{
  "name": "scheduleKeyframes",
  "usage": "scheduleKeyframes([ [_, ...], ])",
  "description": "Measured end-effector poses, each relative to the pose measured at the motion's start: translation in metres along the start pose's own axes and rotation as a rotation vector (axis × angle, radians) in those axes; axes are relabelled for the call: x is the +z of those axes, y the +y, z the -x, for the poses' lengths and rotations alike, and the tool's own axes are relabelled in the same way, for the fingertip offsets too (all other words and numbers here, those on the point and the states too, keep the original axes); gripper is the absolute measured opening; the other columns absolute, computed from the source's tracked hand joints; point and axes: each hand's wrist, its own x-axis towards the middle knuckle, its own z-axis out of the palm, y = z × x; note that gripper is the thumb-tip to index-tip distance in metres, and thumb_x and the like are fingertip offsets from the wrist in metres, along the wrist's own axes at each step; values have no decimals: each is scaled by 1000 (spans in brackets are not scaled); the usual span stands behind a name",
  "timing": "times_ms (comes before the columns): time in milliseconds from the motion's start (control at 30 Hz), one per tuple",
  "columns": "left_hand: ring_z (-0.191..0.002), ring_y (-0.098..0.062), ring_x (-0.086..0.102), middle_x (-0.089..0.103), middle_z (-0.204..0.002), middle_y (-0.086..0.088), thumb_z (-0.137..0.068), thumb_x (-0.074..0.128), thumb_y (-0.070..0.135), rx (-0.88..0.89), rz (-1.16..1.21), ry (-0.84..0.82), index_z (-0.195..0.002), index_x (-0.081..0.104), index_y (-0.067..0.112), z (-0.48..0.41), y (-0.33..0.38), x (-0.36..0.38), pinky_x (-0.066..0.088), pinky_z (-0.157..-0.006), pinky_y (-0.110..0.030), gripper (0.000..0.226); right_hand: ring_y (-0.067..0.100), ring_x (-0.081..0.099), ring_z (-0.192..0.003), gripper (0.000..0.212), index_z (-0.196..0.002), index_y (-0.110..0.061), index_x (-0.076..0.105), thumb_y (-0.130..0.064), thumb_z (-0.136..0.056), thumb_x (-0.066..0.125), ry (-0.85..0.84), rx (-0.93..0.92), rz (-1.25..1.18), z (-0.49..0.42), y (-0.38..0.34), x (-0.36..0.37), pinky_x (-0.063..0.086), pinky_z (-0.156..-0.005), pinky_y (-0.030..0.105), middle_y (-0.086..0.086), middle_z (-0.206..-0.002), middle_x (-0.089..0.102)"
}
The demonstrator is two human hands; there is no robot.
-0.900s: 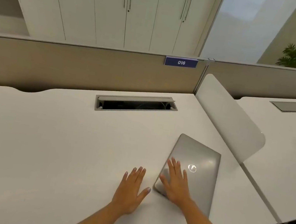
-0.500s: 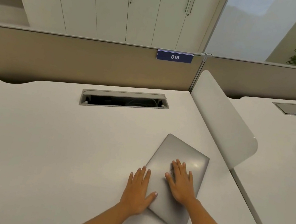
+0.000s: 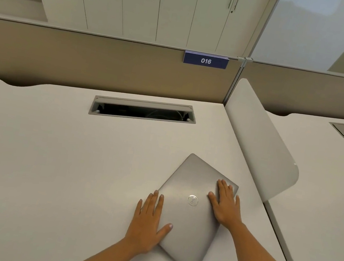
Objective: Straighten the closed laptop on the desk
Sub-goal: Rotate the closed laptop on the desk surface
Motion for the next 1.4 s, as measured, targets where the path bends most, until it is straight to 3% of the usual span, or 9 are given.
scheduleKeyframes([
  [133,-146,-25,-23,-29,-156,-6,-93,16,64,-34,2,-53,-145,-25,18,1,8,-5,-14,-117,-40,80,12,3,-150,77,-154,-23,2,-60,-95,35,-38,15,17,-12,11,-16,2,-122,46,-8,-163,-1],
  [200,-142,-29,-30,-21,-157,-14,-93,16,61,-56,14,-11,-149,-14,10,4,18,-7,-22,-115,-41,81,14,1,-150,84,-154,-22,0,-65,-92,35,-56,0,72,-17,13,-21,1,-121,46,-7,-163,-3],
  [333,-141,-27,-32,43,-144,-23,-80,36,63,-61,-62,76,-136,45,-5,17,47,-2,0,-109,-40,88,17,-8,-150,90,-154,-19,-6,-71,-89,29,-72,-18,233,-22,12,-26,-4,-121,46,-4,-164,-6],
  [367,-139,-28,-35,37,-147,-26,-78,40,67,-41,-77,56,-139,39,-7,19,53,1,-3,-109,-41,96,17,-7,-150,90,-153,-18,-7,-71,-89,29,-76,-14,244,-22,11,-27,-3,-121,46,-3,-164,-6],
  [467,-128,-29,-50,-27,-153,-26,-71,43,79,-64,94,-129,-140,-24,-4,23,74,11,-31,-103,-40,128,18,-5,-151,92,-153,-18,-8,-71,-89,30,-95,3,246,-23,8,-30,-1,-121,47,-1,-164,-7],
  [567,-131,-34,-46,-50,-139,-17,-58,49,84,-133,98,-189,-129,-41,2,26,92,15,-35,-101,-44,141,18,-4,-151,93,-153,-19,-7,-71,-88,34,-99,13,211,-22,7,-31,3,-120,50,-1,-164,-6],
  [900,-135,-36,-41,-39,-149,-20,-60,49,72,-160,86,-196,-138,-33,0,29,98,9,-19,-111,-52,134,17,2,-150,97,-154,-21,-2,-74,-84,40,-51,21,140,-26,13,-27,6,-119,53,1,-163,4],
  [1133,-136,-32,-40,-36,-152,-18,-59,47,72,-105,42,-201,-145,-24,1,26,84,3,-20,-112,-50,133,23,18,-145,101,-153,-15,7,-71,-81,51,-25,57,61,-23,6,-29,36,-109,48,8,-155,22],
  [1400,-137,-22,-41,-34,-154,-12,-57,50,75,5,10,-149,-147,-23,5,18,44,-5,-20,-113,-48,135,35,22,-137,109,-150,-7,15,-68,-74,64,18,135,-53,-25,-3,-22,26,-112,45,17,-146,30],
])
